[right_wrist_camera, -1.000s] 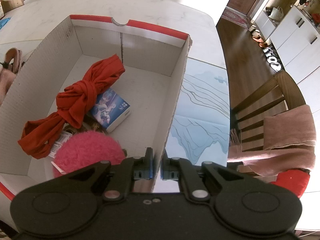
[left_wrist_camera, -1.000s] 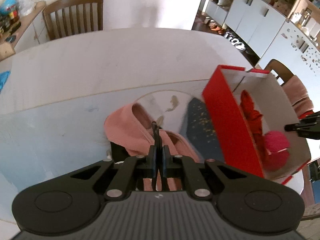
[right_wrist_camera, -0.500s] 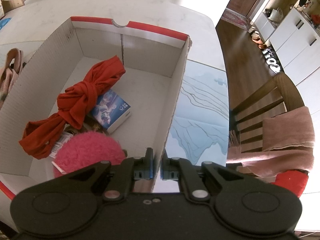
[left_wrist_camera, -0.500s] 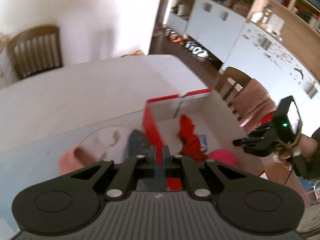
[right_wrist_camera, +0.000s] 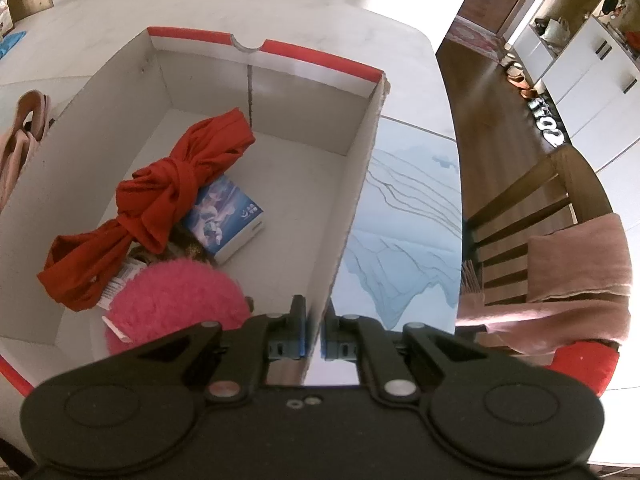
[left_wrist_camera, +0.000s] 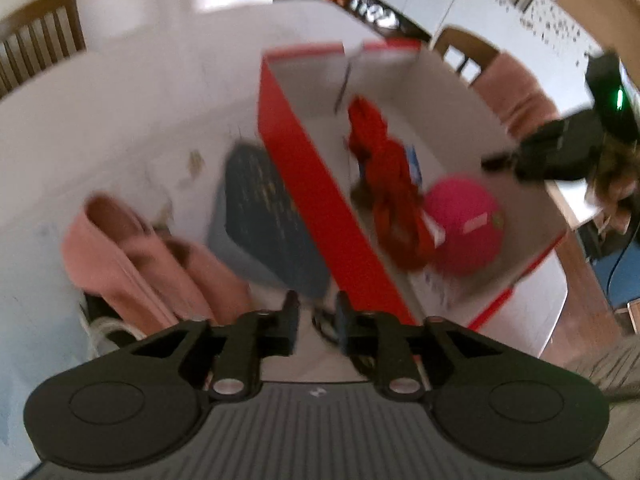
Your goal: Organize objects
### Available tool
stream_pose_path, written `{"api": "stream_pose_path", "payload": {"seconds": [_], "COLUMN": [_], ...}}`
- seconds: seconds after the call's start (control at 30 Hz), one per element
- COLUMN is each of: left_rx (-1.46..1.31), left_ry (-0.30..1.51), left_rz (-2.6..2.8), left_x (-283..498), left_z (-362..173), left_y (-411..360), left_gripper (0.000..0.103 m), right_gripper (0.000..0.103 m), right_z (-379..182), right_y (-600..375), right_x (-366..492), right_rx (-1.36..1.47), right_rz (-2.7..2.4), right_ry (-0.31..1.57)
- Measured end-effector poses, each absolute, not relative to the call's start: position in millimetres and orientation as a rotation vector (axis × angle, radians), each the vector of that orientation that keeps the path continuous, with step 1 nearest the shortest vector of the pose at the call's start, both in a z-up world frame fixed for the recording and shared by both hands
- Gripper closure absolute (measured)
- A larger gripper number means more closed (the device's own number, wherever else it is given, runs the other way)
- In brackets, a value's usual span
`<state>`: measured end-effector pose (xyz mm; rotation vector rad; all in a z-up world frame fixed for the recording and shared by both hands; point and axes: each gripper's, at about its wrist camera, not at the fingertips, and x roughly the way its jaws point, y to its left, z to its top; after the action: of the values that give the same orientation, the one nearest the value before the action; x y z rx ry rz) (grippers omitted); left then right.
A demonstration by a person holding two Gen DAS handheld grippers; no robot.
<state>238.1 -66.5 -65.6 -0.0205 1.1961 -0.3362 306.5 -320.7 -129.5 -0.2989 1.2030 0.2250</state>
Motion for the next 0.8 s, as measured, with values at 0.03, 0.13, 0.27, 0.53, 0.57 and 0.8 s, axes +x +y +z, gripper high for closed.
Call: {"api": "stream_pose_path", "payload": {"seconds": [0.03,0.13,0.27,0.53,0.57,0.8], "left_rx": [-0.019,-0.032,-0.041,-0.036,-0.037,-0.040], "left_ry": [1.207,1.219,1.246,1.305,1.306,1.316], "left_rz": [-0.338,-0.354,-0.376,-0.297,-0.271,-0.175], "left_x": [234.9,225.4,218.7,219.5,220.6,222.3], "left_z": [-71.4,-84.0,-98.7,-135.7,-138.9,-151.3], "left_y": [-68.6,-74.2,-88.5,-109.8,-110.5,-112.8], "left_gripper": [0.064,0.039,0.039,0.039,0.039,0.039], "right_gripper": [0.098,0.098,0.098,0.098,0.098,0.098], "right_z": [-129.5,-129.6,-130.5,-130.1,-129.9,-124.1], "right_y": [-321.1,-323.3,-329.1,-338.8,-339.1,-338.0], "right_x": [306.9,308.2,309.3,307.2,306.5,302.1], "right_rx": [-0.296,-0.287,-0.280,-0.273,-0.273,-0.274], "right_rz": [0.222,0.215,0.203,0.195,0.196,0.203], "right_ry": [1.203,1.201,1.204,1.207,1.207,1.208]}}
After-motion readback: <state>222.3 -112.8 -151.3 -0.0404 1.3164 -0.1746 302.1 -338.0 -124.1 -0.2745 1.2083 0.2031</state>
